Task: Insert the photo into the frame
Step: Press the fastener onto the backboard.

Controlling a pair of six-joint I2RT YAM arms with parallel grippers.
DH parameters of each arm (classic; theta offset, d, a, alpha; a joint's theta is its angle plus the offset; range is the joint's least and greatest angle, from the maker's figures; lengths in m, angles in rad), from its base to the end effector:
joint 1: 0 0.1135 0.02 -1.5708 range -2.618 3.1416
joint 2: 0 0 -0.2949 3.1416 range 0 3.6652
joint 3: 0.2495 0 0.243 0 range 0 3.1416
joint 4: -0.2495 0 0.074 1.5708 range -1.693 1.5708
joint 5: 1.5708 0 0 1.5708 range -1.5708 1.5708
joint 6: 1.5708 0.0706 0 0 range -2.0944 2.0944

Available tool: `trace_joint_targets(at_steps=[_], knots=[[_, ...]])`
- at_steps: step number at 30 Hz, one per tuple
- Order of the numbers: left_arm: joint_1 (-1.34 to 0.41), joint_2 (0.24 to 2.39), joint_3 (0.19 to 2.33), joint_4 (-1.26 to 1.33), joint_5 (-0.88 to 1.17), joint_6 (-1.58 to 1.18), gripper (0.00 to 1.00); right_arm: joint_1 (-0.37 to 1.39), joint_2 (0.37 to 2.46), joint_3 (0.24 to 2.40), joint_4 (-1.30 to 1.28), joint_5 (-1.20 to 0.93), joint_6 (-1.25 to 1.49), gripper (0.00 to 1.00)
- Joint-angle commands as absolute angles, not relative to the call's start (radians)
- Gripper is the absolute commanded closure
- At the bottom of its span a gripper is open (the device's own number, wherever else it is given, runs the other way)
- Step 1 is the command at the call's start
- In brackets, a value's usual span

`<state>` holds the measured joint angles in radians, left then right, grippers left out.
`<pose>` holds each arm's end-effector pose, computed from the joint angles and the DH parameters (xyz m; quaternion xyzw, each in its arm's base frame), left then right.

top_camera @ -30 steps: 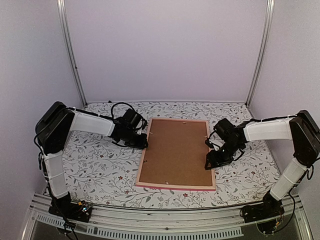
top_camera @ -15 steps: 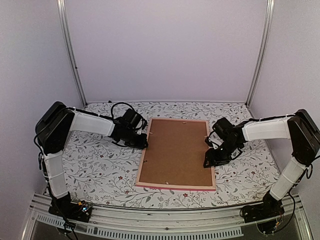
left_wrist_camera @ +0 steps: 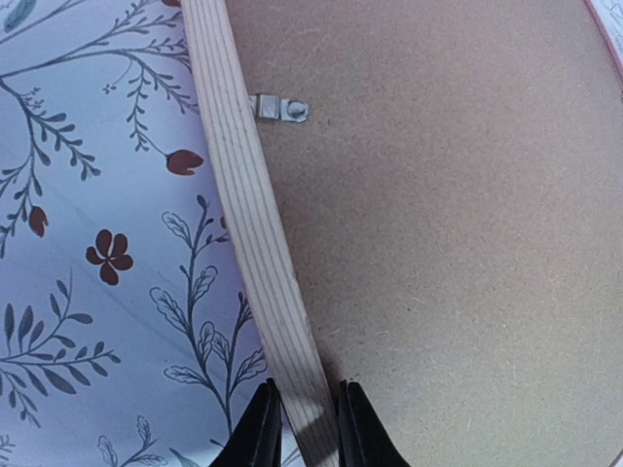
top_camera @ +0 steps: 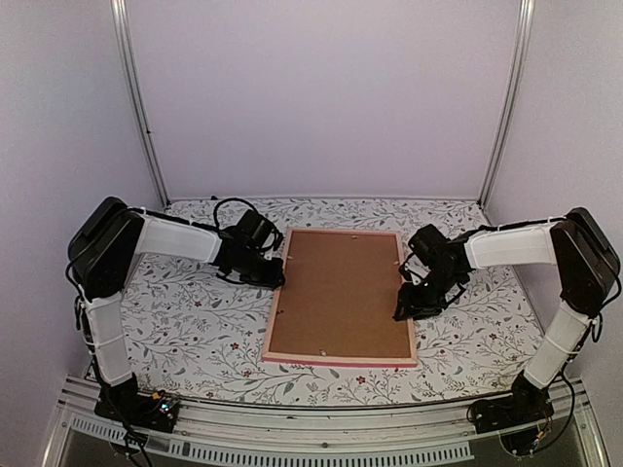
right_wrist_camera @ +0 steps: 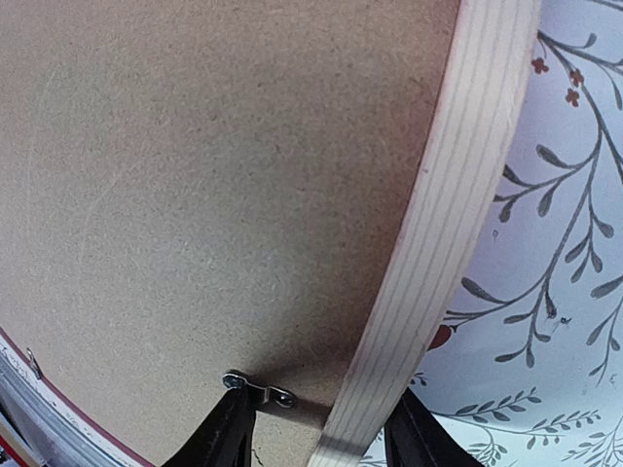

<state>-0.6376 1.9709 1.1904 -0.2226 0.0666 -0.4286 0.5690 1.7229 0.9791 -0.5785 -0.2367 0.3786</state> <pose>0.3363 -0.2550 0.1403 0.1094 0.9532 -0.1698 0.2248 0.2553 0.1830 0.1515 -0.1082 0.9795 0.1604 0.0561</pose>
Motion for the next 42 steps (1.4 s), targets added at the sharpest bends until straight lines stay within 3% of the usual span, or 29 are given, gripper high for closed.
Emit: trace_joint_targets(at_steps=[1,5,14,30,42], knots=[[-0.649,1.995,1.198,-0.263,0.135,-0.377,0.80,0.575,1.763,1.000,-0.464,-0.221,0.392,0.52],[-0.648,1.995,1.199,-0.263,0.136,-0.375,0.80,0.575,1.743,1.001,-0.455,-0.222,0.375,0.47],[-0.646,1.994,1.195,-0.258,0.141,-0.376,0.80,0.575,1.754,1.000,-0.443,-0.212,0.385,0.45],[-0.646,1.993,1.185,-0.251,0.146,-0.378,0.80,0.573,1.776,1.003,-0.421,-0.167,0.490,0.49],[-0.646,1.990,1.175,-0.247,0.149,-0.380,0.80,0.542,1.762,0.974,-0.412,-0.167,0.515,0.58]])
